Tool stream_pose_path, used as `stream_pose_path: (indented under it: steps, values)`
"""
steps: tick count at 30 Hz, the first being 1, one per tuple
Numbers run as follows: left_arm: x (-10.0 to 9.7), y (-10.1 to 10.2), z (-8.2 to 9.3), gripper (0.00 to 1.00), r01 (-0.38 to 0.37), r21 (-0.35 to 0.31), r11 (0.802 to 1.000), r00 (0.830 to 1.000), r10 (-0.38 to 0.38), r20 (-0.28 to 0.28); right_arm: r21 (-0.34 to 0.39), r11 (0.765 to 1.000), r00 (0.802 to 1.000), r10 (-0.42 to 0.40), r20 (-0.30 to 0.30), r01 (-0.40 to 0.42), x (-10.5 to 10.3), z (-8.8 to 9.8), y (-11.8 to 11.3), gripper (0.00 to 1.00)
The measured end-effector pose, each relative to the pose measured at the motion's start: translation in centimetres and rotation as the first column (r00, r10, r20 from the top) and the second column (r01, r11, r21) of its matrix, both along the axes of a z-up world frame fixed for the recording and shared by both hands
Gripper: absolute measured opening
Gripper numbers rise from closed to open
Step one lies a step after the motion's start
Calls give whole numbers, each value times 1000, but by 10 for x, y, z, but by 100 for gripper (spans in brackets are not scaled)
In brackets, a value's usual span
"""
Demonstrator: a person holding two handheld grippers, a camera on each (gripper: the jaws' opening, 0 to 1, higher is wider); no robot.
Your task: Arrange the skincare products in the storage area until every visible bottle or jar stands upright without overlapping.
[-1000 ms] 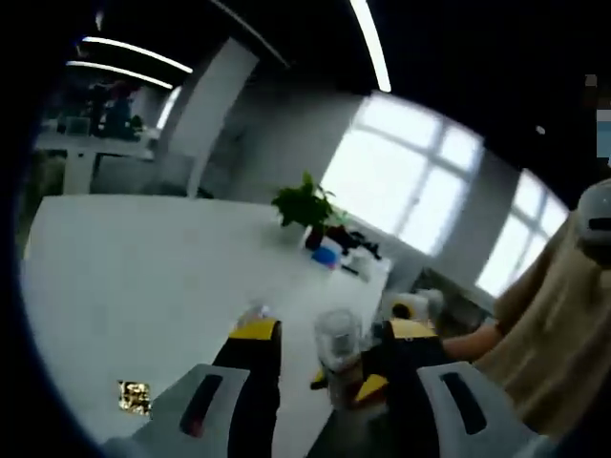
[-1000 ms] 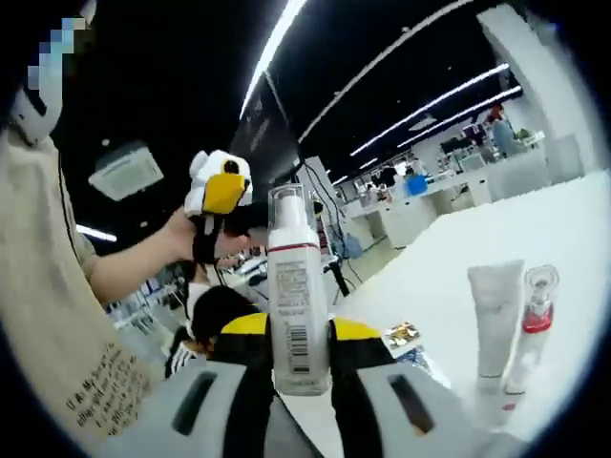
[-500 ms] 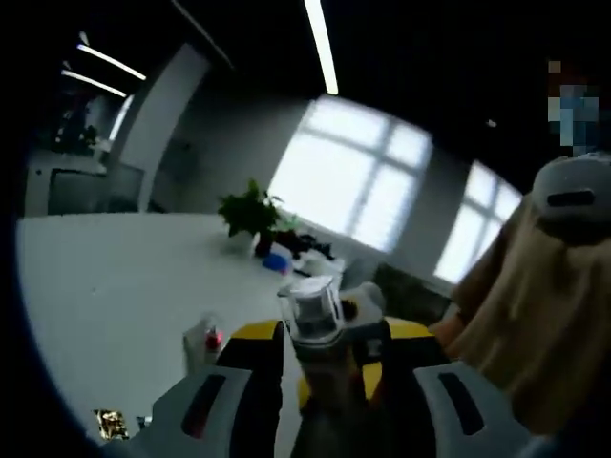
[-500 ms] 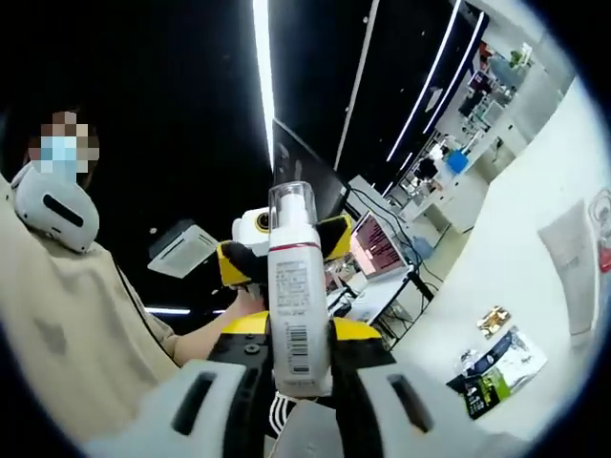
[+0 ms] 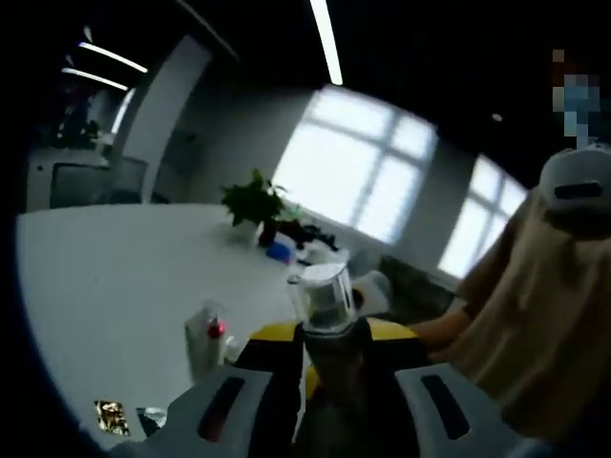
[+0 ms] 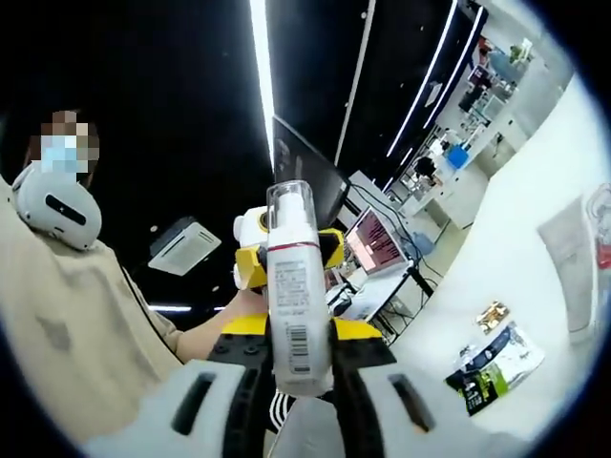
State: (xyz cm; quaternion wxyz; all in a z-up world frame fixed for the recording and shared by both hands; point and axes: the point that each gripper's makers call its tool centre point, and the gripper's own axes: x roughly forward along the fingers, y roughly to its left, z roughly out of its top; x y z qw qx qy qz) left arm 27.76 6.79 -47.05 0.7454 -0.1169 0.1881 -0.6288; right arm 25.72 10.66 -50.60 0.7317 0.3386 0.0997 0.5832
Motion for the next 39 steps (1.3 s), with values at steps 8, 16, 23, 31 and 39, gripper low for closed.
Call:
stream_pose_path:
  steps: [8, 16, 23, 31, 39]
  values:
    - [20, -5, -19, 20, -160, 48, 986, 987, 162, -22, -274, 933, 962, -184, 201, 235, 29, -21, -21, 25]
    - [29, -16, -27, 20, -230, 97, 968, 972, 224, 69, -431, 788, 884, -295, 362, 440, 46, -34, -36, 27]
    - [28, -25, -42, 20, -235, 163, 958, 968, 215, 130, -544, 655, 842, -301, 448, 524, 51, -54, -46, 26]
    - [29, -38, -64, 20, -271, 261, 926, 949, 213, 231, -614, 570, 833, -296, 467, 546, 61, -81, -54, 26]
    - [32, -41, -90, 20, -310, 305, 900, 940, 242, 239, -655, 542, 846, -255, 468, 526, 62, -106, -59, 25]
